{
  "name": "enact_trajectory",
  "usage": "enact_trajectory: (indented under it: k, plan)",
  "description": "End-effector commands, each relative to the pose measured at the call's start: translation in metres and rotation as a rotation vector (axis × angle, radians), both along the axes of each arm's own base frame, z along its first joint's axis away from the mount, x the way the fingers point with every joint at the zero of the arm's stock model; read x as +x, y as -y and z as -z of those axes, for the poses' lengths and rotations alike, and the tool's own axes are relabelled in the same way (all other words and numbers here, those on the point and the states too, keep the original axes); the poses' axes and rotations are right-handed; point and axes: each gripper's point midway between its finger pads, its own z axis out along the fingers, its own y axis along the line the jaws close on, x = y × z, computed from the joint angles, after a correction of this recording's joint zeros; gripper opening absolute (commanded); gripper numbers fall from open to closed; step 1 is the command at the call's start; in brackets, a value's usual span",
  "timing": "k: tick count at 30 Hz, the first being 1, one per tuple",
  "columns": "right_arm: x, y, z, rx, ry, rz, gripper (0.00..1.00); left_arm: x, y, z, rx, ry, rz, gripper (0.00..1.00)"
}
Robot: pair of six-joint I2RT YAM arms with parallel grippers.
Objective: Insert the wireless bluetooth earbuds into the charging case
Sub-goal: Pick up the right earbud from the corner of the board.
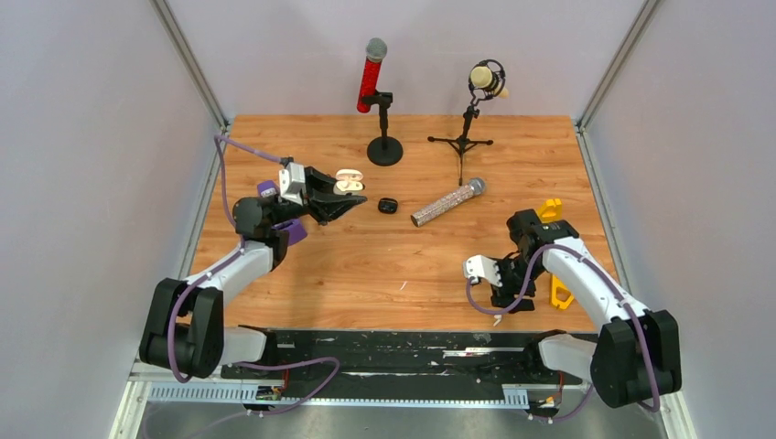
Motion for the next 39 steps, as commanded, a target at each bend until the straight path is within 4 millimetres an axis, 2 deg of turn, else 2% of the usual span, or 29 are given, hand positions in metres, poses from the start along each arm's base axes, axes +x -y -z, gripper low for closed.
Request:
enact_trajectory:
  k: [1,8,15,20,32,39]
  plan:
    - [-0.007,-0.009,0.008,0.047,-0.059,-0.022,0.65,-0.010,0.002,-0.010,0.001,0.094,0.005,0.01]
    - [-0.013,-0.025,0.012,0.088,-0.224,0.119,0.61,-0.010,0.005,-0.006,0.007,0.089,0.009,0.02]
    - [-0.027,-0.030,0.025,0.038,-0.360,0.239,0.56,-0.012,0.006,-0.007,0.008,0.098,0.018,0.02]
    - [-0.024,-0.023,0.041,-0.037,-0.334,0.291,0.54,-0.014,0.007,-0.007,0.007,0.100,0.020,0.02]
    - [-0.021,-0.009,0.050,-0.117,-0.209,0.319,0.53,-0.016,0.007,-0.010,-0.002,0.105,0.023,0.02]
    - [-0.026,-0.019,0.050,-0.107,-0.227,0.321,0.52,-0.017,0.007,-0.012,-0.006,0.110,0.023,0.02]
